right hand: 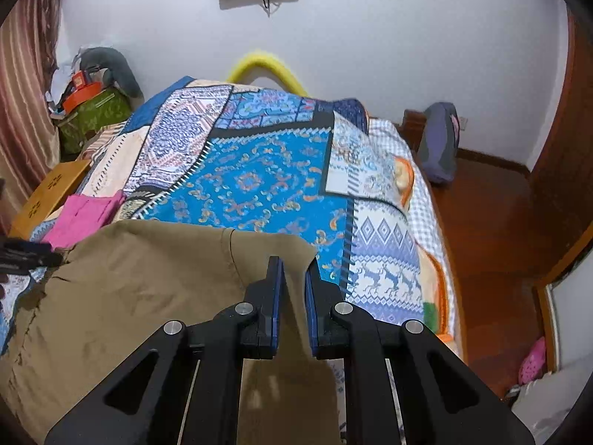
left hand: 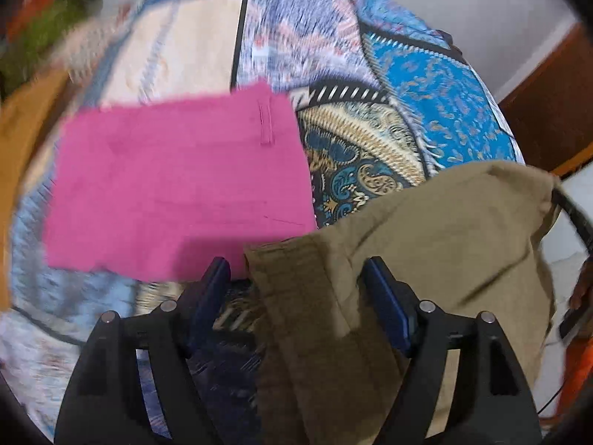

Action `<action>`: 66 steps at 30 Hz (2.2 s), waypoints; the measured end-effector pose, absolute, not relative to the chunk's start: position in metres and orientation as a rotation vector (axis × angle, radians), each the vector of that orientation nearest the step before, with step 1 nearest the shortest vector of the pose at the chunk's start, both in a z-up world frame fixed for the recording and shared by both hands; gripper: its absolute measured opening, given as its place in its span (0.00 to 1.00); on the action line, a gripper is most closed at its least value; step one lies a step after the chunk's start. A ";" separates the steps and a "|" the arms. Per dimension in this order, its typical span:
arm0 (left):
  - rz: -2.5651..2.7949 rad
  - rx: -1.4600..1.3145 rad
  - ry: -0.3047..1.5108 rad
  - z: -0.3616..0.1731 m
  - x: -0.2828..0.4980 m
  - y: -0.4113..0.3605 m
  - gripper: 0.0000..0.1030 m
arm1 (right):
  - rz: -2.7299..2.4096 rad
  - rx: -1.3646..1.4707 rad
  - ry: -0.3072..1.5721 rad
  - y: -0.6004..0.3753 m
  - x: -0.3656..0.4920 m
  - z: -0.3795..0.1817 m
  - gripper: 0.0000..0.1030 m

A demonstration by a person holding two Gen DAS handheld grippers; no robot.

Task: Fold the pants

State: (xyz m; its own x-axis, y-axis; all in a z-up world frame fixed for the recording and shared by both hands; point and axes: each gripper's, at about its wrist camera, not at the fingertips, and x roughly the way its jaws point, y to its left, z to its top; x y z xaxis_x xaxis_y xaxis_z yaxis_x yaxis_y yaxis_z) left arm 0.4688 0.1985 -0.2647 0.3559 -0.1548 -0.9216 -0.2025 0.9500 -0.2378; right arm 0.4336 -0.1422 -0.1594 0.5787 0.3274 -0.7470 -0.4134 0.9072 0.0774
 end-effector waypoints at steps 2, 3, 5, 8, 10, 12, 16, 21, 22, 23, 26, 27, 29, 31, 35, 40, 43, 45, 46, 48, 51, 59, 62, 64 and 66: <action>-0.015 -0.402 1.226 -0.274 0.476 0.204 0.72 | 0.440 -0.106 0.858 -0.143 0.436 -0.169 0.10; -0.026 -0.412 1.217 -0.275 0.477 0.206 0.67 | 0.441 -0.104 0.863 -0.144 0.438 -0.174 0.10; -0.038 -0.386 1.195 -0.271 0.478 0.203 0.60 | 0.446 -0.097 0.871 -0.145 0.439 -0.182 0.10; -0.022 -0.285 1.170 -0.261 0.477 0.191 0.49 | 0.452 -0.090 0.881 -0.145 0.440 -0.187 0.10; 0.017 -0.187 1.137 -0.248 0.474 0.179 0.47 | 0.450 -0.088 0.869 -0.145 0.438 -0.184 0.10; 0.049 -0.117 1.097 -0.235 0.471 0.174 0.46 | 0.443 -0.094 0.850 -0.146 0.434 -0.176 0.10; 0.095 -0.069 1.020 -0.200 0.459 0.170 0.44 | 0.419 -0.111 0.806 -0.149 0.424 -0.151 0.09; 0.102 -0.022 0.958 -0.160 0.434 0.161 0.42 | 0.408 -0.087 0.756 -0.153 0.404 -0.117 0.09; 0.095 -0.025 0.945 -0.154 0.428 0.159 0.42 | 0.412 -0.077 0.745 -0.157 0.398 -0.109 0.09; 0.084 -0.034 0.931 -0.146 0.419 0.159 0.42 | 0.416 -0.064 0.739 -0.160 0.392 -0.103 0.09; 0.054 -0.062 0.892 -0.126 0.394 0.157 0.42 | 0.436 -0.034 0.727 -0.171 0.371 -0.085 0.09; 0.044 -0.065 0.876 -0.119 0.383 0.156 0.42 | 0.442 -0.032 0.721 -0.173 0.363 -0.079 0.09; 0.033 -0.061 0.857 -0.110 0.368 0.150 0.42 | 0.453 -0.028 0.710 -0.180 0.346 -0.068 0.09; 0.024 -0.047 0.841 -0.101 0.352 0.144 0.42 | 0.459 -0.025 0.695 -0.186 0.328 -0.057 0.09; 0.012 -0.039 0.810 -0.089 0.322 0.135 0.42 | 0.465 -0.014 0.673 -0.195 0.300 -0.042 0.09; -0.003 -0.045 0.788 -0.084 0.288 0.129 0.42 | 0.466 -0.029 0.657 -0.199 0.269 -0.035 0.09; -0.010 -0.041 0.787 -0.087 0.271 0.126 0.42 | 0.486 -0.050 0.647 -0.198 0.251 -0.035 0.10; -0.019 -0.039 0.787 -0.090 0.258 0.124 0.42 | 0.490 -0.072 0.652 -0.197 0.240 -0.036 0.10; -0.020 -0.038 0.787 -0.092 0.254 0.123 0.42 | 0.492 -0.086 0.655 -0.196 0.235 -0.039 0.10; -0.030 -0.028 0.789 -0.096 0.243 0.120 0.42 | 0.496 -0.103 0.665 -0.196 0.229 -0.043 0.10; -0.047 0.003 0.791 -0.104 0.225 0.112 0.42 | 0.501 -0.120 0.678 -0.199 0.214 -0.051 0.10; -0.086 0.132 0.814 -0.132 0.189 0.089 0.42 | 0.506 -0.156 0.772 -0.202 0.180 -0.092 0.10; -0.075 0.154 0.832 -0.147 0.178 0.087 0.42 | 0.510 -0.147 0.814 -0.204 0.169 -0.109 0.10; -0.065 0.166 0.846 -0.156 0.172 0.088 0.42 | 0.512 -0.144 0.838 -0.205 0.162 -0.119 0.10; -0.056 0.175 0.865 -0.165 0.169 0.090 0.42 | 0.515 -0.138 0.860 -0.207 0.155 -0.126 0.14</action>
State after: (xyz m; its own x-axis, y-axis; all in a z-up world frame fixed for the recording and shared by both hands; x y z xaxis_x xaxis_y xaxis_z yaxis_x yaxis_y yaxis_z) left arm 0.1686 0.0900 -0.1651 0.6483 0.0219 -0.7611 0.1202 0.9841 0.1307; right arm 0.1549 -0.2066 -0.1258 0.5390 0.3774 -0.7530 -0.4860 0.8695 0.0879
